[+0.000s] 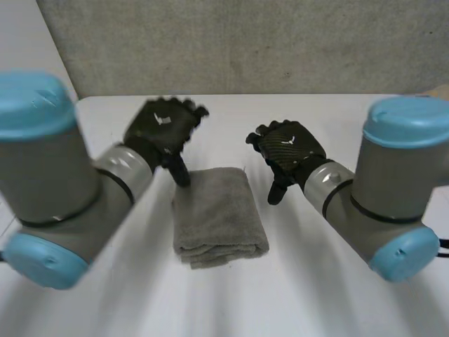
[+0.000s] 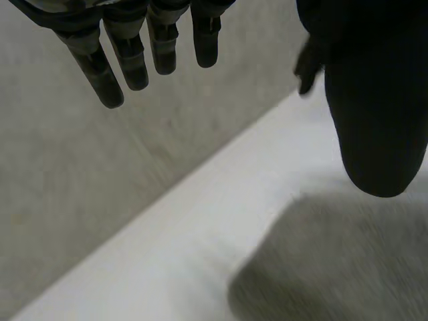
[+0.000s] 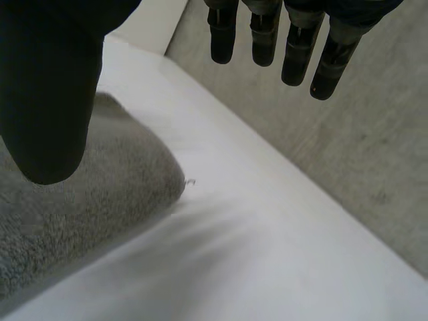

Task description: Fold the laundry.

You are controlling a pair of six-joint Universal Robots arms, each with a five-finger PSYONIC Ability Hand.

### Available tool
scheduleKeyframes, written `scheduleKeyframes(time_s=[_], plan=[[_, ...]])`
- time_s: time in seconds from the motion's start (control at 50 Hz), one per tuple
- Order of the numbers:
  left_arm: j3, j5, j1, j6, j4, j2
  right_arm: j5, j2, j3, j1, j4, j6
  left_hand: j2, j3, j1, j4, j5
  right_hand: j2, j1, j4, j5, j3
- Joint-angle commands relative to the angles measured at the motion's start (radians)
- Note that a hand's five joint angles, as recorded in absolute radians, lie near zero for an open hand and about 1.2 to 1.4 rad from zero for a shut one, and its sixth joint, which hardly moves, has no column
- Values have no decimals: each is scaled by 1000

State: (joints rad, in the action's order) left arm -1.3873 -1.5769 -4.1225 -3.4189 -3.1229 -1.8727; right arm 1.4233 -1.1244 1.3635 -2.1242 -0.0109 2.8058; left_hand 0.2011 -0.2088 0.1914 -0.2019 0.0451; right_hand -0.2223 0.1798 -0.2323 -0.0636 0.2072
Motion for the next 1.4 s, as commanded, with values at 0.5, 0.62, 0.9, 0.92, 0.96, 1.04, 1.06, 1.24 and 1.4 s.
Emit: scheduleKeyframes(time_s=[0.5, 0.62, 0.9, 0.92, 0.96, 1.04, 1.06, 1.24, 1.4], plan=[[79, 325, -122, 127, 115, 113, 0, 205, 313, -191, -558, -78, 33, -25, 43, -32, 14, 48, -5, 58, 64, -33], [77, 325, -122, 129, 113, 106, 3, 238, 272, -191, -575, -124, 33, -25, 43, -32, 14, 48, -5, 58, 64, -33], [74, 324, -131, 133, 113, 104, 23, 319, 129, -191, -564, -127, 27, -19, 37, -26, 9, 48, -5, 58, 64, -33], [74, 324, -133, 133, 113, 104, 23, 327, 121, -191, -564, -127, 27, -19, 37, -26, 9, 3, 39, 13, 19, 12], [71, 325, -133, 135, 113, 106, 22, 340, 95, -191, -566, -127, 27, -19, 37, -26, 9, -264, 306, -254, -248, 279], [70, 325, -133, 141, 112, 104, 20, 356, 42, -189, -564, -126, 27, -19, 37, -26, 9, -678, 720, -668, -662, 693], [70, 325, -133, 141, 112, 104, 19, 359, 31, -189, -563, -126, 27, -19, 37, -26, 9, -798, 841, -788, -782, 813], [71, 325, -133, 145, 112, 104, 3, 362, -50, -152, -505, -121, 24, -16, 34, -23, 6, -1174, 1216, -1164, -1158, 1189], [71, 325, -134, 147, 112, 104, -90, 301, -38, 82, -443, -143, 21, -14, 31, -20, 3, -1174, 1216, -1164, -1158, 1189]])
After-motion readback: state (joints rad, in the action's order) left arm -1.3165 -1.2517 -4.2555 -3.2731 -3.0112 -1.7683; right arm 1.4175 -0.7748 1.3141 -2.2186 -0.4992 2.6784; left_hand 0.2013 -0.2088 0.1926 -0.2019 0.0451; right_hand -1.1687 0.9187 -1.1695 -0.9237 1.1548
